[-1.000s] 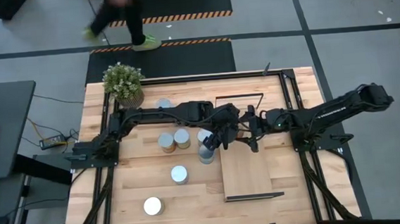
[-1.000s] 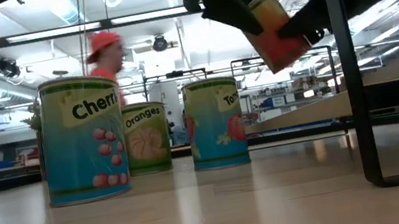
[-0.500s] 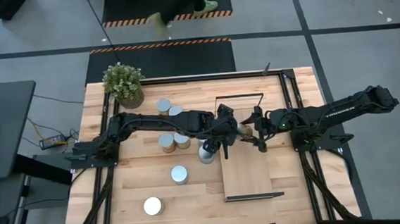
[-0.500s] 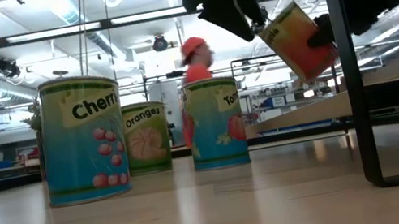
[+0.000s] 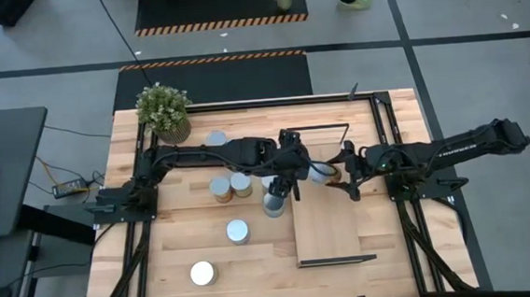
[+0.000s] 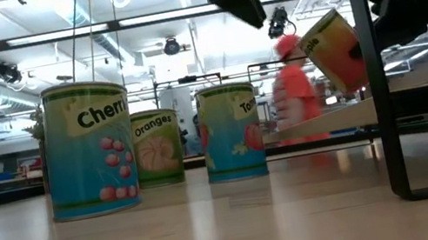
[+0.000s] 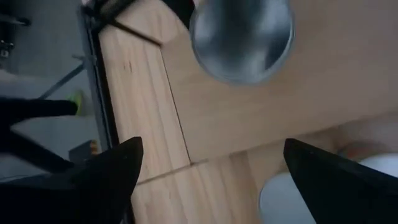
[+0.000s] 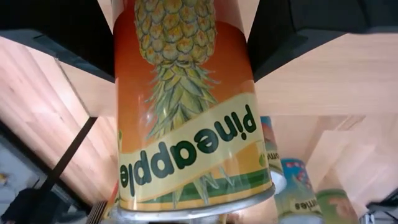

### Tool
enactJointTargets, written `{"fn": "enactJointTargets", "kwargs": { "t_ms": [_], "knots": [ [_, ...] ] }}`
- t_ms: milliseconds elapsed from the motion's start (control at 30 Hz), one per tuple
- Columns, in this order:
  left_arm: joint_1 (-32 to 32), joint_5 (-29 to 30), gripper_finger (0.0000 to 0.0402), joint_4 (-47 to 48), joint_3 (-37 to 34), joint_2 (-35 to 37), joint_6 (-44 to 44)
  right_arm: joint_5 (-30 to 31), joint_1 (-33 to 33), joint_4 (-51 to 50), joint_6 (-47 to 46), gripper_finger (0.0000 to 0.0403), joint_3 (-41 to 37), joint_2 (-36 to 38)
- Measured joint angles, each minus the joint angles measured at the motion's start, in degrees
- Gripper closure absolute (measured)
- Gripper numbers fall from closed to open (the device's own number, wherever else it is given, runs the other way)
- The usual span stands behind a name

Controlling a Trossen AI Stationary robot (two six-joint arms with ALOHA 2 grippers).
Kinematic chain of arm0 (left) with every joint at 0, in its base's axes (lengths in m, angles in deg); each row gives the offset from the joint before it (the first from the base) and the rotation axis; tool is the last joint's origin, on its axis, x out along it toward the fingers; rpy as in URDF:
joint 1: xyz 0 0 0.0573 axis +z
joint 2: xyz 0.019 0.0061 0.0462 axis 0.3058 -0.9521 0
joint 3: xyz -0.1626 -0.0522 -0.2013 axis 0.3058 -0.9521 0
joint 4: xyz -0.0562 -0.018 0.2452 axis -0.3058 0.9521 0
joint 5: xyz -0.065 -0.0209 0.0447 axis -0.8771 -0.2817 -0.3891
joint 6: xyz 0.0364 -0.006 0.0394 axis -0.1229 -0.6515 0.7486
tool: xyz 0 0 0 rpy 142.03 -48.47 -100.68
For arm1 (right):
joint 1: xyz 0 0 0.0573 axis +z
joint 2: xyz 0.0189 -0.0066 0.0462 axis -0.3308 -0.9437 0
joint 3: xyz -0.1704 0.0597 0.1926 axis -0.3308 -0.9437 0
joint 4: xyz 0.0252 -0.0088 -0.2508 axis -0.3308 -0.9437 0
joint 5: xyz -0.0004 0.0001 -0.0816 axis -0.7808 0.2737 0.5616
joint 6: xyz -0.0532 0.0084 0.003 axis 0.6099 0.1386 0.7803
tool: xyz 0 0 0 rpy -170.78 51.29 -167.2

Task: Pick and place cans onto a shelf
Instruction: Put the bottom canned pineapple on the shelf

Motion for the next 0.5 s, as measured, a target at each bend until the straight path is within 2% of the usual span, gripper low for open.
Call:
{"fn": "enactJointTargets", "kwargs": {
  "t_ms": [300, 500],
  "knots": [
    [-0.18, -2.95, 0.0006, 2.87, -0.02, 2.26, -4.69, 0.4, -1.17, -0.56, -0.16, 0.0079, -1.67, 4.71],
    [-1.17, -2.85, 0.0006, 6.51, -0.02, 8.84, -9.44, 3.3, -1.24, 2.61, 0.73, 0.0078, -1.6, 8.74]
  ]
}}
